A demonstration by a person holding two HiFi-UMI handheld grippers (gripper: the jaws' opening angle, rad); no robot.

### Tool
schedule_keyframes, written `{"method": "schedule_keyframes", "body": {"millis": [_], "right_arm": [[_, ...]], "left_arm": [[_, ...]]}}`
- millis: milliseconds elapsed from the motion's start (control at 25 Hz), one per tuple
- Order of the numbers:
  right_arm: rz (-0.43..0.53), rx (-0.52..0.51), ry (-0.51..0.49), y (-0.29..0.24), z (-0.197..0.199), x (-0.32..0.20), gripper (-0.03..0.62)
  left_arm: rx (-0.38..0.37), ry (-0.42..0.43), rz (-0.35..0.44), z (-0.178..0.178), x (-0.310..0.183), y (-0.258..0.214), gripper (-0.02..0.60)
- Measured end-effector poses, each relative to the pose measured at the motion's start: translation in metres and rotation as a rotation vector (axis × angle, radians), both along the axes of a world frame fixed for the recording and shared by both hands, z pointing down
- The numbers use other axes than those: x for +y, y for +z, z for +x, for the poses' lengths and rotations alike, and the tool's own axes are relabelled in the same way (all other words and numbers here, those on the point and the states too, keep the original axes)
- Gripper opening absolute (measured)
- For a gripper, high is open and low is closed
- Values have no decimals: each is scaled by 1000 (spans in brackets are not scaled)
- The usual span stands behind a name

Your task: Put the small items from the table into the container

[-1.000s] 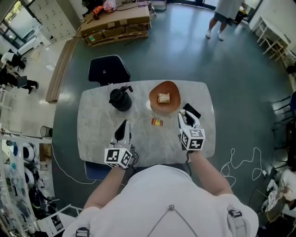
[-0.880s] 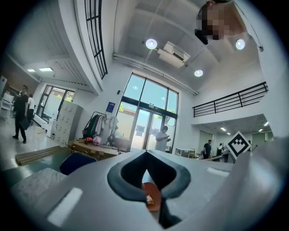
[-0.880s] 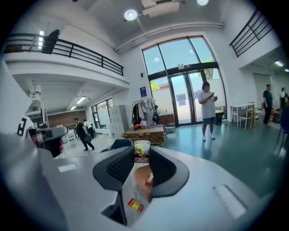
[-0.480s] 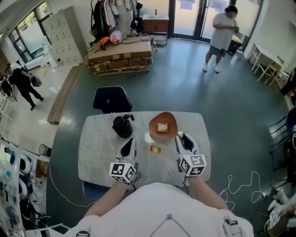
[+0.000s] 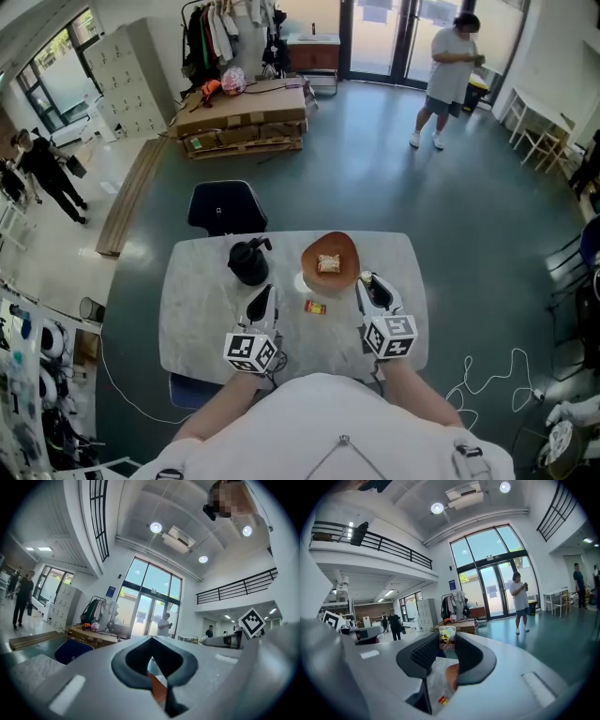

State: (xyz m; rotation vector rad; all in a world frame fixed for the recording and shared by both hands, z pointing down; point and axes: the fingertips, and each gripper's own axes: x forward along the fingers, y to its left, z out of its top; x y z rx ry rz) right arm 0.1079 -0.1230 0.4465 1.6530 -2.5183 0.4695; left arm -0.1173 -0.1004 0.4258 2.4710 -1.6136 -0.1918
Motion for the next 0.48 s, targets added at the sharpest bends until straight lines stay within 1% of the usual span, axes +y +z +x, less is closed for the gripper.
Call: {"method": "schedule_keyframes", "body": {"millis": [320, 480], "right_arm": [[-64, 25, -32, 17, -9, -10, 133], [-108, 46, -61, 31, -16, -25, 133]], "left_arm": [[5, -16, -38, -6, -9, 16, 3], [9, -20, -65, -9, -15, 26, 3]]}}
